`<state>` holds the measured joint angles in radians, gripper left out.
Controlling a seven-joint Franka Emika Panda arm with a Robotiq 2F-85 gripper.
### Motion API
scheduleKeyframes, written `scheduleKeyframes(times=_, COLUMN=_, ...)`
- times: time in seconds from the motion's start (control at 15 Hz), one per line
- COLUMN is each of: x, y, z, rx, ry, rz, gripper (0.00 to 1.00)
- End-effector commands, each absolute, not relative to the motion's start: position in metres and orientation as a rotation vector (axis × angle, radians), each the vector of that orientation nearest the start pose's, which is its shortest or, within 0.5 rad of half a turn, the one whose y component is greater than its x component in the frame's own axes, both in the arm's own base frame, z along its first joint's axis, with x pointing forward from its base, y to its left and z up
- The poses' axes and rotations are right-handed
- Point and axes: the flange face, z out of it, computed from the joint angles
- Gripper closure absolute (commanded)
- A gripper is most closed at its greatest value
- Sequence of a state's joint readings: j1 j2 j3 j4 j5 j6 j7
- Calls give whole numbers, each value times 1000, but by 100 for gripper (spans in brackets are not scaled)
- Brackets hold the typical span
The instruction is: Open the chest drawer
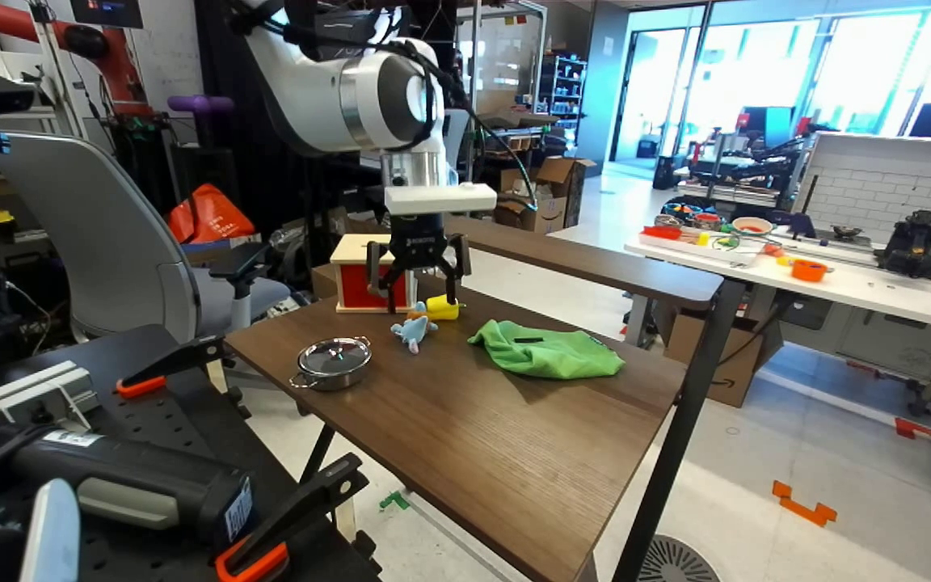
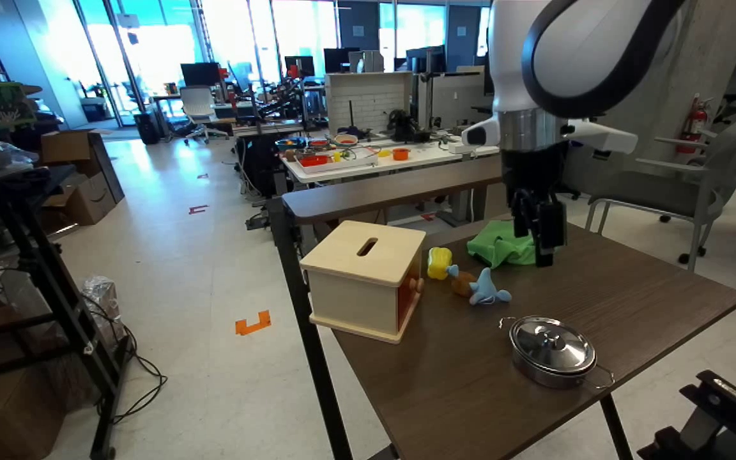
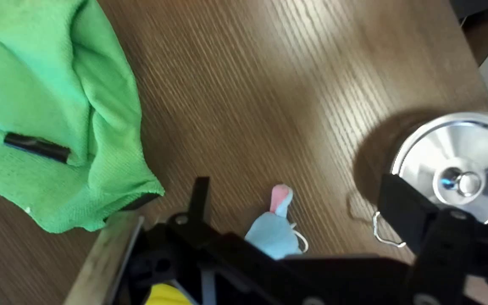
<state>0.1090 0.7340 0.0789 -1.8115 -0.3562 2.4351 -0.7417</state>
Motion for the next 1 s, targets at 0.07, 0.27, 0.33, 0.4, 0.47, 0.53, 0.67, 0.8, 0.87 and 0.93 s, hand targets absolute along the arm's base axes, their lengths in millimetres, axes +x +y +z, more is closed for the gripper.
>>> scheduleKeyframes(times=0.07, x=607, y=146, z=91, rx=-2754, ry=-1823, rz=-54, gripper=0)
scheduleKeyframes(times=0.27, x=593, y=159, z=88, rx=-2753, ry=-1813, rz=-212, gripper=0)
scheduleKeyframes(times=0.33, x=589, y=163, z=92, rx=-2749, ry=-1817, rz=-239, gripper=0)
scheduleKeyframes(times=0.4, x=585, y=163, z=97, rx=-2741, ry=-1821, rz=-274, gripper=0)
scheduleKeyframes(times=0.47, x=583, y=164, z=103, rx=-2739, ry=-1817, rz=-294, gripper=0)
scheduleKeyframes(times=0.53, x=581, y=166, z=109, rx=-2726, ry=-1815, rz=-294, gripper=0)
scheduleKeyframes(times=0.67, x=580, y=168, z=115, rx=-2697, ry=-1832, rz=-270, gripper=0)
scheduleKeyframes(times=0.8, x=580, y=173, z=120, rx=-2652, ry=-1849, rz=-251, gripper=0)
scheduleKeyframes(times=0.87, x=580, y=176, z=122, rx=-2631, ry=-1856, rz=-237, gripper=0)
scheduleKeyframes(times=0.93, x=581, y=180, z=122, rx=-2609, ry=-1860, rz=-218, gripper=0)
